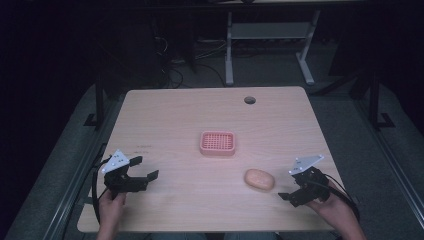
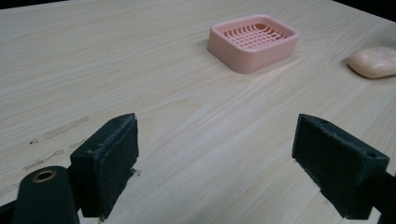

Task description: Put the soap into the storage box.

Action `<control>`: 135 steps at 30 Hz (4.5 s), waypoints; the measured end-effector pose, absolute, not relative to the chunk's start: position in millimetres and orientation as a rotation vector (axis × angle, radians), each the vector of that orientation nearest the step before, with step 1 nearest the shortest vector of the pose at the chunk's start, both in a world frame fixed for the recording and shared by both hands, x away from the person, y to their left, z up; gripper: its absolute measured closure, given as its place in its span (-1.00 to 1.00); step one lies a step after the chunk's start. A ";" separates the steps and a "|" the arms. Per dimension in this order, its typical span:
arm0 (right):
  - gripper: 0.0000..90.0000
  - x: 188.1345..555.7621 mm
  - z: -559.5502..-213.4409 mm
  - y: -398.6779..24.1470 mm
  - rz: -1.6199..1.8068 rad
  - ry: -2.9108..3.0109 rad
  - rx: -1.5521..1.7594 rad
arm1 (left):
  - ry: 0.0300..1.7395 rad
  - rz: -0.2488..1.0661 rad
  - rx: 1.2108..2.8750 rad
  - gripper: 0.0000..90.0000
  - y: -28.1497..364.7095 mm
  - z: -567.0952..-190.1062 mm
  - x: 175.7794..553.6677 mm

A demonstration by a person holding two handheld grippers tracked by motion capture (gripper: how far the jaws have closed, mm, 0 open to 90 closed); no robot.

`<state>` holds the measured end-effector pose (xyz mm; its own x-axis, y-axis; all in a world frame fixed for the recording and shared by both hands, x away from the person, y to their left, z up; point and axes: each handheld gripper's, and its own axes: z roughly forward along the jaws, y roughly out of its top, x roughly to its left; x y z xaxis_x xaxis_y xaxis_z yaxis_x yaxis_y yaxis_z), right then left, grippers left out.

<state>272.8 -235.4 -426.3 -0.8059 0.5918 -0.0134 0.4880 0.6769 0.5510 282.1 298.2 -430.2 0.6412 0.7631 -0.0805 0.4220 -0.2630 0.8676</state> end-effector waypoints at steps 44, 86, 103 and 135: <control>-0.55 324.6 -422.4 -166.2 0.603 2.910 0.634 | 0.942 0.446 1.880 -0.68 301.0 -429.7 281.5; -0.31 336.8 -444.3 -144.8 0.413 2.995 0.604 | 0.945 0.453 1.861 -0.68 303.0 -428.6 280.8; -0.29 338.0 -443.6 -146.3 0.422 3.009 0.613 | 0.951 0.454 1.857 -0.68 304.4 -428.5 280.4; -0.29 364.9 -417.8 -145.2 0.611 2.985 0.604 | 0.966 0.445 1.844 -0.68 302.2 -429.1 281.9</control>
